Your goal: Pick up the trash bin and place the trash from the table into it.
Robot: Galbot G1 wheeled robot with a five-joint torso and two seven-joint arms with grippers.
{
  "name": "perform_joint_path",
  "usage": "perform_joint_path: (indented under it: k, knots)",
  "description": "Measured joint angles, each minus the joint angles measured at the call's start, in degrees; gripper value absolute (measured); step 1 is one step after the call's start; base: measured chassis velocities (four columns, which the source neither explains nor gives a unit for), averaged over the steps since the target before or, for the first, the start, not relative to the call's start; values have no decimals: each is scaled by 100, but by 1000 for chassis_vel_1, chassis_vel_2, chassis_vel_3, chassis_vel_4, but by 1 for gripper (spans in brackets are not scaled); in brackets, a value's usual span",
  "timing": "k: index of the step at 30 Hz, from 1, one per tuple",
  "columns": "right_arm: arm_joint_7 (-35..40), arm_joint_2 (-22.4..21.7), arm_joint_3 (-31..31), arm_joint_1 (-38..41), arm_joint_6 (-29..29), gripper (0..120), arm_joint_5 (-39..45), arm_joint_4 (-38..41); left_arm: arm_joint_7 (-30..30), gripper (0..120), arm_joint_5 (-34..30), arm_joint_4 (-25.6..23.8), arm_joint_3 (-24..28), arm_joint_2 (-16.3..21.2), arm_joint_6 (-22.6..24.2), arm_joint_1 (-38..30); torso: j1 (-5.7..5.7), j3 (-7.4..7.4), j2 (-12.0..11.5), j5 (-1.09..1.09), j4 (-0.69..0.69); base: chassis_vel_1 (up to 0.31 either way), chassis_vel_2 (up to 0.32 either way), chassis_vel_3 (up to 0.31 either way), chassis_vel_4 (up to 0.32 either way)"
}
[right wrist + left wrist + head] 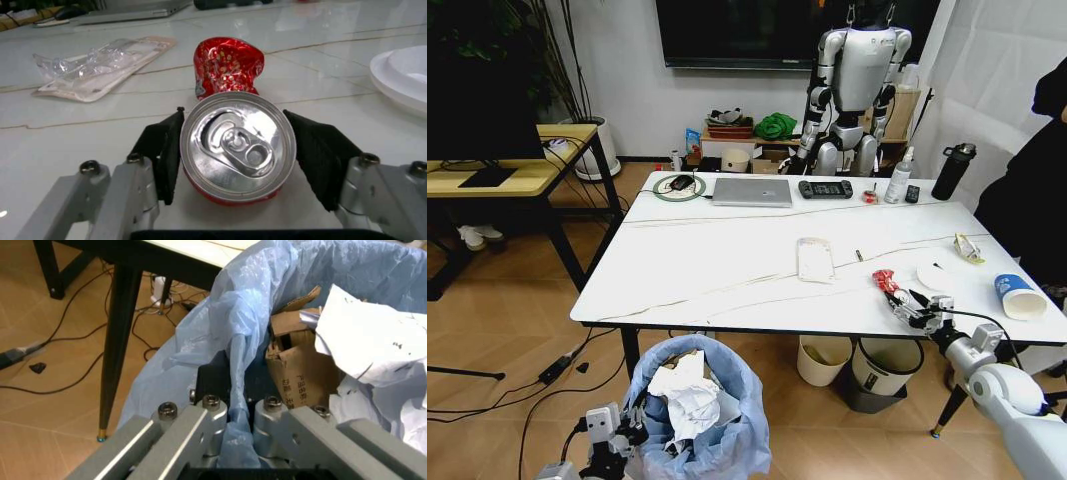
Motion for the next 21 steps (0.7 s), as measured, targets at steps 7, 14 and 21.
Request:
perform_joint_path:
  k: [7,14,21]
  knots:
    - [-2,6,-8,26,-31,45,-25,1,-5,0,-31,0,-7,25,17,-21,0,0,0,0,0,0,0,0,0]
    - [-13,29,52,-105,-10,45,-18,98,-20,0,-82,4,-4,58,33,-45,0,0,1,-1,0,0,0,0,0]
    - [-164,-48,214,-345,129,45,557,682,-27,0,-132,11,4,119,56,-61,0,0,1,-1,0,0,0,0,0]
